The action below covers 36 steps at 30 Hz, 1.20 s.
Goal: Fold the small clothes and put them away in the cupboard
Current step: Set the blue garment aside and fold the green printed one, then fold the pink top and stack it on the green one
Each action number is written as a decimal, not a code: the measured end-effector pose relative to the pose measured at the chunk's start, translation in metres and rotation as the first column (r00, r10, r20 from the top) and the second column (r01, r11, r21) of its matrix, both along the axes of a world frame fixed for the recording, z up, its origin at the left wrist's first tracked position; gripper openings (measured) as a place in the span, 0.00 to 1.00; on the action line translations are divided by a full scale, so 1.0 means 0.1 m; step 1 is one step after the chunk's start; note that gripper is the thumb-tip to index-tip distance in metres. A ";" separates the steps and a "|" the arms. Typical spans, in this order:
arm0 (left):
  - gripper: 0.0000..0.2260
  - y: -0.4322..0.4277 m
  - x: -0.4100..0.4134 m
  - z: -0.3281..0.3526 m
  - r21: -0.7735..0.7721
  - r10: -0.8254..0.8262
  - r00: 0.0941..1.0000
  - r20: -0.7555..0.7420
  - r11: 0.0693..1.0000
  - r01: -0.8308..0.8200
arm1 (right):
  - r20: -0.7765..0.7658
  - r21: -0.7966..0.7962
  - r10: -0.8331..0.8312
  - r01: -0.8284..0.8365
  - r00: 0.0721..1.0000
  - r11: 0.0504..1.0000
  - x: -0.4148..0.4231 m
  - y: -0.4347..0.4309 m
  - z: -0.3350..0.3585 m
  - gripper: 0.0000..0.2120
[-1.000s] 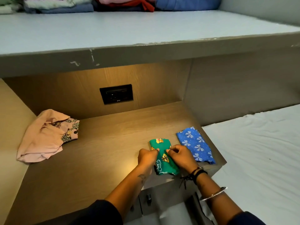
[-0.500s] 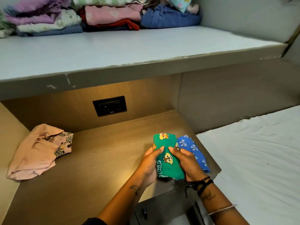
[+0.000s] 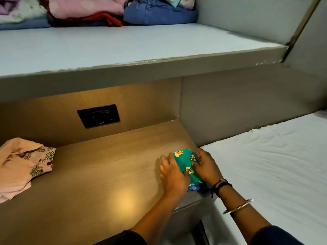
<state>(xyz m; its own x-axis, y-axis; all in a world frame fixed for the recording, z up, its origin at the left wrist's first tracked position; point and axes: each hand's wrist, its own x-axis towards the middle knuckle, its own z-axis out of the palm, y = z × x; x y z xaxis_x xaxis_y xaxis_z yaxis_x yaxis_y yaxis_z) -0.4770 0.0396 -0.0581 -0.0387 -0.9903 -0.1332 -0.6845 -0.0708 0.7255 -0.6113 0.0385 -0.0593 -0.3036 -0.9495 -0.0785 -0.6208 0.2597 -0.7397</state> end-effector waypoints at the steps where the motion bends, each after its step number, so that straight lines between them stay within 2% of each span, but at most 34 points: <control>1: 0.38 -0.02 0.05 -0.04 -0.076 -0.074 0.989 0.129 0.994 0.084 | -0.130 -0.060 0.018 -0.026 0.991 0.998 0.02 0.02 -0.04 0.21; 3: 0.31 -0.10 0.13 -0.09 -0.101 -0.288 0.933 0.214 0.944 0.314 | -0.367 -0.186 0.070 -0.147 0.928 0.971 0.05 0.06 -0.10 0.22; 5: 0.27 -0.15 0.19 -0.17 -0.060 -0.448 0.868 0.213 0.881 0.469 | -0.538 -0.150 0.176 -0.299 0.825 0.942 0.07 0.10 -0.21 0.22; 7: 0.26 -0.17 0.21 -0.24 -0.049 -0.502 0.832 0.235 0.849 0.526 | -0.532 0.031 0.302 -0.338 0.791 0.941 0.06 0.19 -0.36 0.27; 9: 0.26 -0.17 0.22 -0.32 -0.039 -0.535 0.799 0.276 0.824 0.565 | -0.481 0.136 0.338 -0.312 0.809 0.940 -0.01 0.25 -0.54 0.32; 15: 0.27 -0.15 0.28 -0.42 -0.026 -0.558 0.748 0.359 0.795 0.606 | -0.519 0.215 0.371 -0.302 0.770 0.929 -0.07 0.25 -0.62 0.34; 17: 0.28 -0.15 0.33 -0.37 -0.039 -0.549 0.766 0.335 0.804 0.594 | -0.518 0.191 0.352 -0.296 0.780 0.936 -0.04 0.28 -0.56 0.35; 20: 0.29 -0.13 0.57 -0.27 -0.098 -0.471 0.859 0.201 0.863 0.496 | -0.546 0.112 0.258 -0.236 0.797 0.965 0.02 0.29 -0.39 0.33; 23: 0.27 -0.12 1.14 -0.15 -0.159 -0.331 0.938 0.106 0.925 0.345 | -0.590 -0.029 0.150 -0.207 0.794 0.978 0.25 0.26 -0.14 0.30; 26: 0.22 -0.17 2.00 -0.02 -0.238 -0.169 0.970 0.176 0.949 0.208 | -0.601 -0.132 0.193 -0.335 0.775 0.933 0.84 0.08 0.09 0.26; 28: 0.21 -0.23 2.62 0.04 -0.285 -0.003 0.968 0.253 0.955 0.077 | -0.540 -0.075 0.332 -0.437 0.773 0.896 1.39 -0.06 0.15 0.24; 30: 0.22 -0.30 3.26 0.11 -0.299 0.207 0.917 0.340 0.949 -0.104 | -0.487 0.020 0.493 -0.555 0.721 0.832 2.03 -0.23 0.14 0.24; 32: 0.25 -0.38 3.82 0.14 -0.268 0.327 0.818 0.473 0.938 -0.221 | -0.478 0.049 0.598 -0.660 0.643 0.749 2.65 -0.43 0.11 0.23; 36: 0.33 -0.48 4.53 0.13 -0.114 0.313 0.608 0.729 0.932 -0.343 | -0.491 0.039 0.689 -0.776 0.534 0.629 3.75 -0.81 0.12 0.17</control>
<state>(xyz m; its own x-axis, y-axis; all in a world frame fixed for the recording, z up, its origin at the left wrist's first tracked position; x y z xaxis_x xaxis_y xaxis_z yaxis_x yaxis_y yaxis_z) -0.0235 -0.0089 -0.0450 0.4118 -0.9113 -0.0055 -0.9113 -0.4118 -0.0016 -0.2363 -0.0427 -0.0473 0.5484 -0.8351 0.0438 -0.7812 -0.5303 -0.3293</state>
